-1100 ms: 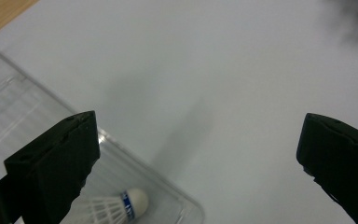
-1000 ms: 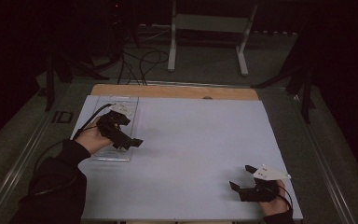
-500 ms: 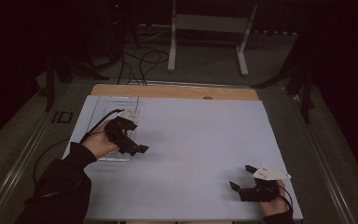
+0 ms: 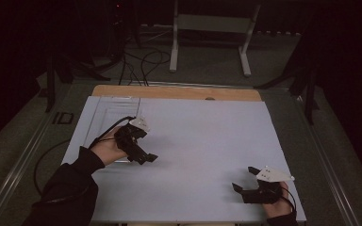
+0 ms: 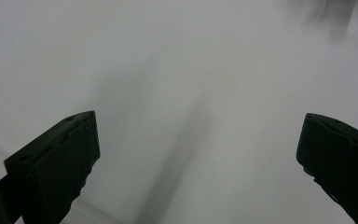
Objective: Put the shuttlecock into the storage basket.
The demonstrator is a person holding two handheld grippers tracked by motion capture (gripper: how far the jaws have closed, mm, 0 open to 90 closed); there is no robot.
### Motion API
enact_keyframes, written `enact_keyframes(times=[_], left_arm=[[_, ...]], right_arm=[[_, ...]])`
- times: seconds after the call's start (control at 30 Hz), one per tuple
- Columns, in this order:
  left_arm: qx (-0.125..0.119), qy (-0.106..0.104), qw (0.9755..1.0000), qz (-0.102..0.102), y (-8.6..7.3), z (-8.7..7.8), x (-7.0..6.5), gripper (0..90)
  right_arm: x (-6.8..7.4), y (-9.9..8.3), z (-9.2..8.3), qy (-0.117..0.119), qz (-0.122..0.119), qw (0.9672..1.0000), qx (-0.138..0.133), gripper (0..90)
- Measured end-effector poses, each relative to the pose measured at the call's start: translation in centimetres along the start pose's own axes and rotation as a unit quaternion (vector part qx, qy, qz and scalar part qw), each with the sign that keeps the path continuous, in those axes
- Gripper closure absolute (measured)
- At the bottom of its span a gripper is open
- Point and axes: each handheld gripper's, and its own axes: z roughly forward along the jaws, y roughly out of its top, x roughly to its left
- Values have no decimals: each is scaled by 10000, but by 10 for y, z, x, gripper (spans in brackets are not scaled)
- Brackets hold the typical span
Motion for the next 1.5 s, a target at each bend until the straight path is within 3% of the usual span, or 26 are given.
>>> enact_keyframes(times=[0.7,1.5], left_arm=[[81,-243,9993,271,-3,22,-25,1],[252,-322,9980,473,-29,43,-42,1]], right_arm=[[0,0,0,4,-16,10000,6,98],[0,0,0,2,-3,10000,15,98]])
